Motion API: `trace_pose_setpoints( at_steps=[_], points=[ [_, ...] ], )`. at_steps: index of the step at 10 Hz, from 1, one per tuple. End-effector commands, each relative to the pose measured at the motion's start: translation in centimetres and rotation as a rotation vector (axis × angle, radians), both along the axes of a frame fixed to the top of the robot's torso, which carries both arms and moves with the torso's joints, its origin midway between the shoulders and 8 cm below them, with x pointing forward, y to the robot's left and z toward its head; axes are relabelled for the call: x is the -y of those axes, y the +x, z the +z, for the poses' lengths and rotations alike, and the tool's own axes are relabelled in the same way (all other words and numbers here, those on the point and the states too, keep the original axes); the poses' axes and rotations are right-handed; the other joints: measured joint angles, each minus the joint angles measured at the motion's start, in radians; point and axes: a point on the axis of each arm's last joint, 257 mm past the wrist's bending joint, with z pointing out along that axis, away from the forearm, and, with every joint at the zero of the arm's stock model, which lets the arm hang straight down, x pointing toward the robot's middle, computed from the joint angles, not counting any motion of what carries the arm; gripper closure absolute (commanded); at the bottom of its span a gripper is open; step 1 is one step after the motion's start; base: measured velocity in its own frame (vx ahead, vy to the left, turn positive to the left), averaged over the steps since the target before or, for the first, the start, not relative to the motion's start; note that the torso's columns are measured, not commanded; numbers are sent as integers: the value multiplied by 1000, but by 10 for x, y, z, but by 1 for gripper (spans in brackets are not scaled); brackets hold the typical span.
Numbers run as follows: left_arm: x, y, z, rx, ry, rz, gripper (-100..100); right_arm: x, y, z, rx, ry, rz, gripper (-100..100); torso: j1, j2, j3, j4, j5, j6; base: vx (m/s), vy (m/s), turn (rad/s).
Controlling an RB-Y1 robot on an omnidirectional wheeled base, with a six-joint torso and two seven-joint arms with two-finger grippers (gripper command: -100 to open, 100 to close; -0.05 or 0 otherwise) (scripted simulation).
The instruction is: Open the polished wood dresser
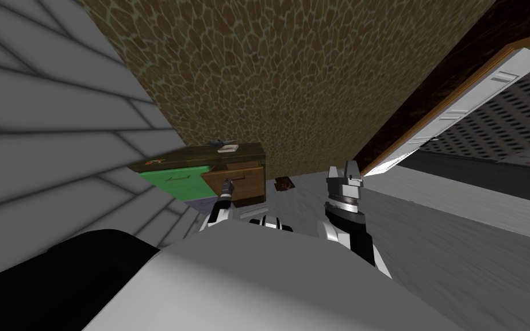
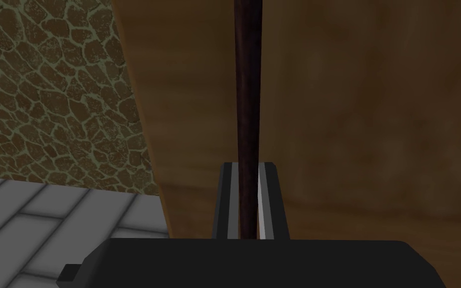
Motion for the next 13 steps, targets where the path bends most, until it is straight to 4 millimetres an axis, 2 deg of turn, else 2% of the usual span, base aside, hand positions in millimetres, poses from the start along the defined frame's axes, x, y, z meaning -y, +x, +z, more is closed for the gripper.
trace_pose_setpoints(
  at_steps=[1, 2, 3, 4, 13],
  points=[
    [1, -4, 7, 12, 8, -1, 100, 0, 0, 0, 0, 0, 0, 0, 1, 2, 1, 0, 0, 0, -193, -53, 0],
    [1, -5, 9, 16, 9, -2, 100, 0, 0, 0, 0, 0, 0, 0, 1, 2, 1, 2, -1, -1, -187, -78, 9],
    [2, -4, 2, 3, 2, -3, 100, 0, 0, 0, 0, 0, 0, 0, 0, 2, 1, 2, -1, -1, -85, -43, -1],
    [1, -10, 7, -9, -4, 1, -100, 0, 0, 0, 0, 0, 0, 0, 1, -4, -3, 1, -2, 0, -6, -10, -24],
    [-3, -32, 52, -6, -6, 12, -100, 0, 0, 0, 0, 0, 0, 0, 1, -3, -2, -2, 1, 1, 22, 2, -16]
  ],
)
